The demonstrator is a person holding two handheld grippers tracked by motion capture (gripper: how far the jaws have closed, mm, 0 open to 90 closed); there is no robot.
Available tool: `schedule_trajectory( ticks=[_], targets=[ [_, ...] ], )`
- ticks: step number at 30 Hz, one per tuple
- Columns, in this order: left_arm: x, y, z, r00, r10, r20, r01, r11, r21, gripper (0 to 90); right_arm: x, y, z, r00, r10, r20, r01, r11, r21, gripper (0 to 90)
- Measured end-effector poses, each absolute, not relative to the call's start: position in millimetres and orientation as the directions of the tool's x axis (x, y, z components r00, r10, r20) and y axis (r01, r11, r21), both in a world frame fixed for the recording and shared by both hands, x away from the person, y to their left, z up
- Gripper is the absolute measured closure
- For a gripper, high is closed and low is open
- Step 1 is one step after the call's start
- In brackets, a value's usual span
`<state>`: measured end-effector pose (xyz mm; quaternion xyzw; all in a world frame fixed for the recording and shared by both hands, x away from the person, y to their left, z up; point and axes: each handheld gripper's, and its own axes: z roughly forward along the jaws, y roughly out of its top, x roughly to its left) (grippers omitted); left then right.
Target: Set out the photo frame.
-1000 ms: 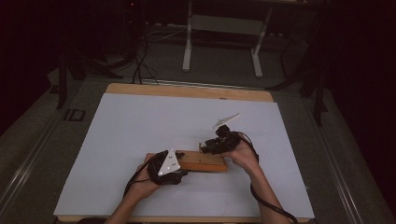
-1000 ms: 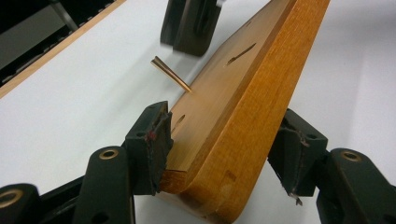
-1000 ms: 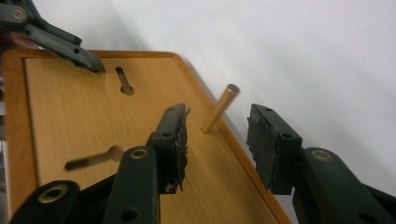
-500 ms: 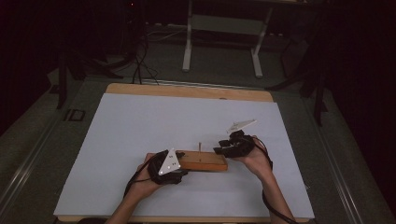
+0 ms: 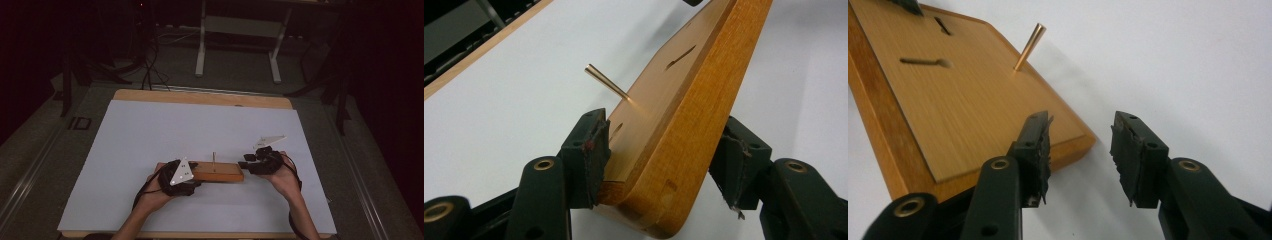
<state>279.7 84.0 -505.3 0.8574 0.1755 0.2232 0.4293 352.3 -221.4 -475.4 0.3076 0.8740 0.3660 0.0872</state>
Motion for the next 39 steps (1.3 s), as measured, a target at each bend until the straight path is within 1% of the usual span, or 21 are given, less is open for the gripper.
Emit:
schedule_trajectory(
  ticks=[7,17,30,39],
  targets=[
    [281,84,-504,0.839,0.496,0.223,0.116,-0.563,0.818,44.6,347,-232,-480,-0.781,0.621,0.067,0.479,0.527,0.702,61.1],
    [287,86,-500,0.844,0.498,0.198,0.131,-0.55,0.825,45.4,341,-240,-487,-0.781,0.621,0.068,0.476,0.521,0.708,61.3],
    [292,87,-497,0.847,0.5,0.18,0.143,-0.54,0.829,45.9,338,-236,-494,-0.817,0.574,0.052,0.443,0.567,0.694,60.7],
    [296,88,-495,0.846,0.505,0.172,0.149,-0.533,0.833,46.6,337,-233,-498,-0.833,0.552,0.033,0.421,0.594,0.685,50.4]
  ],
)
